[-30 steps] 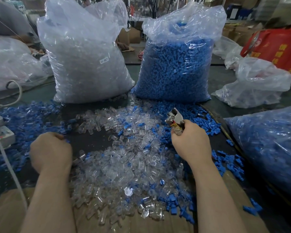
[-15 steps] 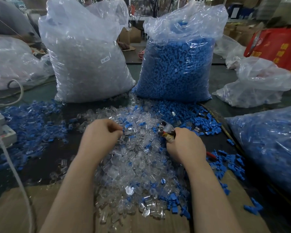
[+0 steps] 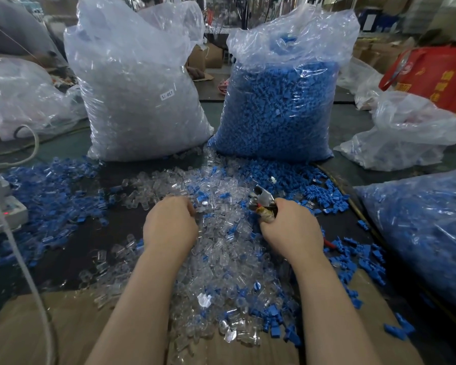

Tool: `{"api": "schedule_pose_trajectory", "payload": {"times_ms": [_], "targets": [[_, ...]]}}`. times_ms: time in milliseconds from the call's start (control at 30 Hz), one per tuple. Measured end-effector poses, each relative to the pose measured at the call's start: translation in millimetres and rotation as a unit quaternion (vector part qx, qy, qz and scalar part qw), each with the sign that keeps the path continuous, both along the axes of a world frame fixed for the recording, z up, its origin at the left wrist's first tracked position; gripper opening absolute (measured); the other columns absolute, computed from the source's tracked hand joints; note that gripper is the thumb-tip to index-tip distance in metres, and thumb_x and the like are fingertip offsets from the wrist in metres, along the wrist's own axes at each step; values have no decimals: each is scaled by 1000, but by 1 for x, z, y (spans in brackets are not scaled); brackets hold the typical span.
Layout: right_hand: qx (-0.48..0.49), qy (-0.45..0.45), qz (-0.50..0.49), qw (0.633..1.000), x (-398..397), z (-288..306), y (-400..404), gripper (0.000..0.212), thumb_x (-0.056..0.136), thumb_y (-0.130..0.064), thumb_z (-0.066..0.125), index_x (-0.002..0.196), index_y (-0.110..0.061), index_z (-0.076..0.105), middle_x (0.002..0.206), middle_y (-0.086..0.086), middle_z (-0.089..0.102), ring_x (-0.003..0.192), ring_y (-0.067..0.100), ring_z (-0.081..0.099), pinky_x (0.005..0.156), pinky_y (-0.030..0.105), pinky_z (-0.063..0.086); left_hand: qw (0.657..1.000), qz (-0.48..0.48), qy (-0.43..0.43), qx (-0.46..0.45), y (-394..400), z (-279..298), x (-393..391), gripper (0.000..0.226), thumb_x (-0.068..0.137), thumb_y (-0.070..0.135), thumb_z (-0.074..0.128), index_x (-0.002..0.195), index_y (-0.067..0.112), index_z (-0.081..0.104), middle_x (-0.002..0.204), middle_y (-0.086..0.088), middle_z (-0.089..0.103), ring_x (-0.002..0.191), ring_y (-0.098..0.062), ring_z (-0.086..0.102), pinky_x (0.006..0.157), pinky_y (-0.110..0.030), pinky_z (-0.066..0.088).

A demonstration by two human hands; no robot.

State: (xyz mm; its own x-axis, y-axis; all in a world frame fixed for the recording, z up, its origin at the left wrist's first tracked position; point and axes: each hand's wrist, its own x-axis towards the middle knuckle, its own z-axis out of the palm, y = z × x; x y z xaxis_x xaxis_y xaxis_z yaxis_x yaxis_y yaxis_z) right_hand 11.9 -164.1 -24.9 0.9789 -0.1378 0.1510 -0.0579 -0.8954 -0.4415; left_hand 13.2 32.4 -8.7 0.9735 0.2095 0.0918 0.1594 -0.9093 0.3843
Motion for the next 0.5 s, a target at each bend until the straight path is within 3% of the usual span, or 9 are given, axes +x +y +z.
{"api": "schedule_pose_trajectory", "payload": {"times_ms": [133,267,333,400,500], "targets": [[63,-42,-13,997,0,4,1,17,85,-32,61,75,-23,50,69,-9,53,61,10,46,49,27,28,1000,5,-8,-9,1,0,-1,14,91,11,61,94,24,64,97,-1,66,93,-24,59,71,-31,44],[143,-75,4,987,-1,8,3,13,82,-32,65,80,-23,56,70,-9,58,65,9,51,53,29,34,985,-15,-53,-166,0,7,-3,6,89,18,64,85,23,63,83,6,68,80,-14,63,70,-30,49],[178,-91,14,980,-3,11,4,13,82,-30,66,79,-23,55,72,-8,59,68,11,53,57,33,38,957,-30,-62,-283,-4,12,-4,8,87,16,66,90,23,64,80,4,66,71,-14,62,68,-33,53],[212,-103,20,972,-4,13,4,12,82,-28,66,78,-24,55,73,-8,60,69,14,54,61,36,43,916,-45,-43,-397,-10,16,-5,17,87,12,65,100,23,64,75,4,62,63,-16,54,60,-32,47],[282,-109,31,953,-5,16,5,11,83,-25,68,78,-26,58,72,-8,62,70,13,56,67,38,47,864,-64,4,-499,-18,21,-7,21,89,5,62,103,18,71,65,1,61,65,-18,52,64,-28,45]]}}
